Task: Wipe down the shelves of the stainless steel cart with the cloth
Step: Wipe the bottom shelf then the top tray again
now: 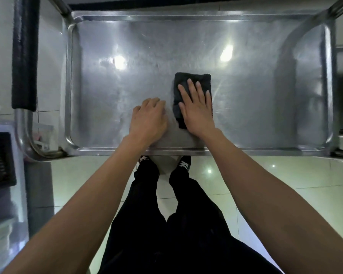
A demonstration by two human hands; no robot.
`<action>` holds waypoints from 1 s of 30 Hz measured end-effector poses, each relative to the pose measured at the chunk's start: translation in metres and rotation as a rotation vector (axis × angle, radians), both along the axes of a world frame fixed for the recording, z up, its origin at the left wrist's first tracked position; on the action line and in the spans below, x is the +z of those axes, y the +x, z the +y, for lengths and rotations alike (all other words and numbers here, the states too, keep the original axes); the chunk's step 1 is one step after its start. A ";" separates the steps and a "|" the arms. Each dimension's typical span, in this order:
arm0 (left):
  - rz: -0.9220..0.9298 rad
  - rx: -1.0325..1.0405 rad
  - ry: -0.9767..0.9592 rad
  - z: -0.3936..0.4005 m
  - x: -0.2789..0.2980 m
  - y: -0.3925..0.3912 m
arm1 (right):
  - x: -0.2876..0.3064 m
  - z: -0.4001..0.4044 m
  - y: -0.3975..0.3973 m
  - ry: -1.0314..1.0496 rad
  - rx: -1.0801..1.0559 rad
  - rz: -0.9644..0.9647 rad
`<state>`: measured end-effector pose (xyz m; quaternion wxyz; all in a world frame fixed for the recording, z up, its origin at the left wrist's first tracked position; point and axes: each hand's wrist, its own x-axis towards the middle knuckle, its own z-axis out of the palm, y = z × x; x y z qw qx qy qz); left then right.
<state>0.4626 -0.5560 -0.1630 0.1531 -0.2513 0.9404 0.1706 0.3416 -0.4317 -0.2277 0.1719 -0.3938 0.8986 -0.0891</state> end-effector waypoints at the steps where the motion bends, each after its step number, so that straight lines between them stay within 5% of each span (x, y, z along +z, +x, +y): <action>1: -0.001 0.020 0.002 -0.002 0.000 0.004 | 0.000 0.002 0.000 -0.003 0.007 0.002; 10: 0.021 0.179 -0.019 -0.041 0.008 0.049 | -0.002 -0.024 0.023 -0.025 -0.080 -0.016; 22: -0.059 0.554 -0.068 -0.126 -0.007 0.141 | -0.003 -0.151 0.125 -0.019 0.143 -0.010; 30: 0.038 0.595 0.056 -0.148 -0.009 0.165 | -0.003 -0.222 0.167 -0.059 0.243 -0.035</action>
